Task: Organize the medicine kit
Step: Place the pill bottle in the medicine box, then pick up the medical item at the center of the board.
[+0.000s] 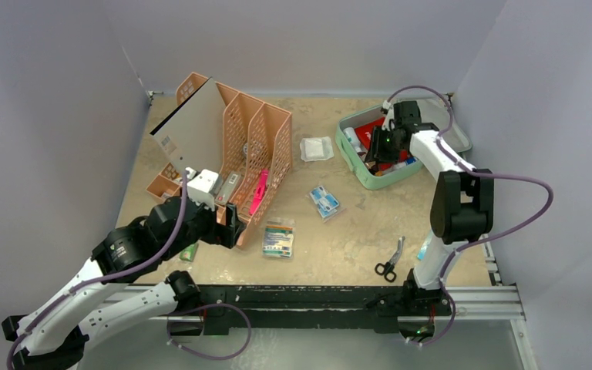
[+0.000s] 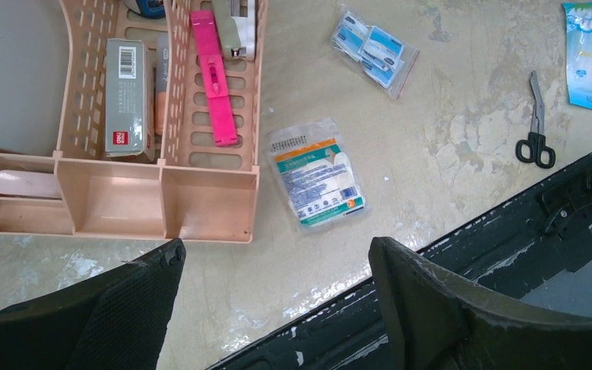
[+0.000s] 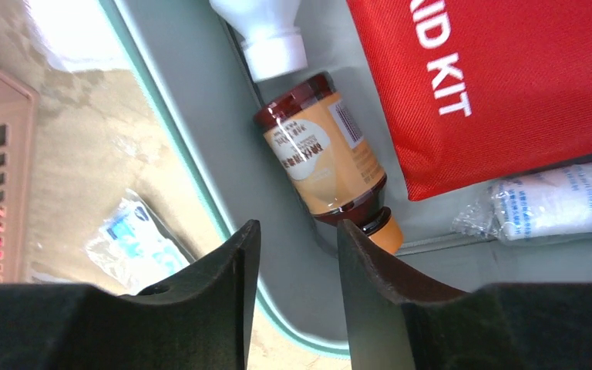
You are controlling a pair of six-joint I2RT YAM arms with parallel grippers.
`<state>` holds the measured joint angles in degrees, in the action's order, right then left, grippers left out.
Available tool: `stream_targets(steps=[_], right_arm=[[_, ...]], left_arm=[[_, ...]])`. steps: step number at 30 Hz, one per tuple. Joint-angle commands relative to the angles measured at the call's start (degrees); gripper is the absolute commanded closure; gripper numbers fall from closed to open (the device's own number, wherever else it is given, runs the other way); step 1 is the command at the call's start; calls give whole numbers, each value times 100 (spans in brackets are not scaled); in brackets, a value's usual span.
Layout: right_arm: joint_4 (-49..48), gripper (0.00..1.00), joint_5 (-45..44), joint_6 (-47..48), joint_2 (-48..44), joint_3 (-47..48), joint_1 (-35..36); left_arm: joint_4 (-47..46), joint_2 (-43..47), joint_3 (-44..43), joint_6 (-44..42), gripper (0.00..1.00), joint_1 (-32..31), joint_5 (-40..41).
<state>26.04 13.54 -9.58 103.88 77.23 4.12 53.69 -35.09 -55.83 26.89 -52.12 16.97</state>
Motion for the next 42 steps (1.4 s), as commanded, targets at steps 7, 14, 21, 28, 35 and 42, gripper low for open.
stream_targets(steps=[7,14,21,28,35,42], right_arm=[[-326,59,-379,-517,-474,617,27],[-1580,53,-107,-1106,197,840,27],[-2557,82,-605,-1645,766,809,27],[-2588,82,-473,-1558,1452,1345,33],[-2528,82,-96,-1474,1920,1711,124],[-2520,82,130,-1281,2040,1765,363]], left_arm=[[-118,69,182,-290,11,19,236],[-218,446,500,-290,11,20,292],[-231,584,556,-290,11,20,298],[-203,631,556,-241,11,17,334],[-199,733,569,-236,11,17,412],[-210,637,556,-272,11,17,387]])
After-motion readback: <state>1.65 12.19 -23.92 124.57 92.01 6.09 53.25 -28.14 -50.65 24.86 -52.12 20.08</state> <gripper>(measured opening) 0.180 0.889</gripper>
